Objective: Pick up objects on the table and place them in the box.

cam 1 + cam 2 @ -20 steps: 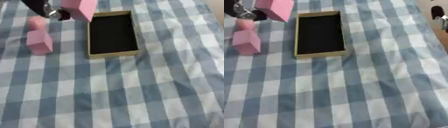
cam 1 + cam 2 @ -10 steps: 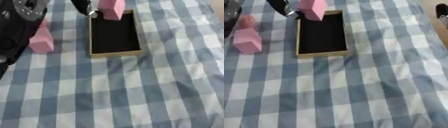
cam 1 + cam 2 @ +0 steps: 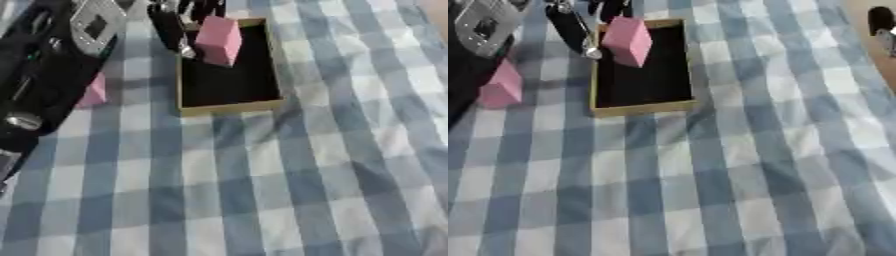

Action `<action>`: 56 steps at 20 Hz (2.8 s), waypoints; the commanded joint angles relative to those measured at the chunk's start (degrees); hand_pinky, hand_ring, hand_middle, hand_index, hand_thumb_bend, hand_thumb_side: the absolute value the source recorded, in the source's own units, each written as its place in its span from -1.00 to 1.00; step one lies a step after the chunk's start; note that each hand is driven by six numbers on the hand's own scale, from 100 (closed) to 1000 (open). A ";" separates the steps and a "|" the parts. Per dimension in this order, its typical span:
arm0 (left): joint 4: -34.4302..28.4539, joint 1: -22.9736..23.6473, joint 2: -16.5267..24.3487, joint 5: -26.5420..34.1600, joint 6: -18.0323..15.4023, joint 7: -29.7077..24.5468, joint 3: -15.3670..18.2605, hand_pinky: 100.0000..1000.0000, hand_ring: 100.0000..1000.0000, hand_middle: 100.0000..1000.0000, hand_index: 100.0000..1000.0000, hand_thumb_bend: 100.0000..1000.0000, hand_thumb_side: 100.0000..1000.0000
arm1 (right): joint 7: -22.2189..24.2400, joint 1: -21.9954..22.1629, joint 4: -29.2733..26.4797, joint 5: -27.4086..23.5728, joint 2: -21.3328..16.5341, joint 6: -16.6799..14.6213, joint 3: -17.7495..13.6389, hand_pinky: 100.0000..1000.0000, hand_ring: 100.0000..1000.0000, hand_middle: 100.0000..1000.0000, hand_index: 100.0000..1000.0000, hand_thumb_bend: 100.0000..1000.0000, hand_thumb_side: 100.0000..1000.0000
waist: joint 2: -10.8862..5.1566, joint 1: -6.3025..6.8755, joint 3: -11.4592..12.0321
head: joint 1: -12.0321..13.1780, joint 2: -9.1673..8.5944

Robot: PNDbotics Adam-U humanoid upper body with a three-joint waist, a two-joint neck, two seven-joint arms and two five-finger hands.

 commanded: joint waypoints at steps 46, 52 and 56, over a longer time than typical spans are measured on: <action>-17.35 11.22 24.17 5.42 -3.07 -4.49 7.72 0.88 1.00 0.73 0.73 0.13 0.25 | -1.17 0.81 -2.14 0.66 -1.46 1.71 -2.46 0.85 0.97 0.89 0.29 -1.00 -1.00 | -2.15 -1.45 3.47 | -3.97 0.52; -16.28 13.19 25.70 5.73 -2.30 -5.27 8.43 0.87 1.00 0.72 0.73 0.11 0.32 | -1.36 0.46 -2.06 0.80 -1.40 1.65 -2.34 0.85 0.97 0.89 0.29 -1.00 -1.00 | -1.79 -2.00 3.79 | -3.11 -0.17; -14.68 14.23 26.47 4.86 -2.61 -5.56 8.59 0.86 1.00 0.72 0.72 0.16 0.35 | -1.43 0.45 -2.06 0.85 -1.38 1.71 -2.41 0.85 0.97 0.89 0.29 -1.00 -1.00 | -1.61 -2.05 3.87 | -2.78 -0.58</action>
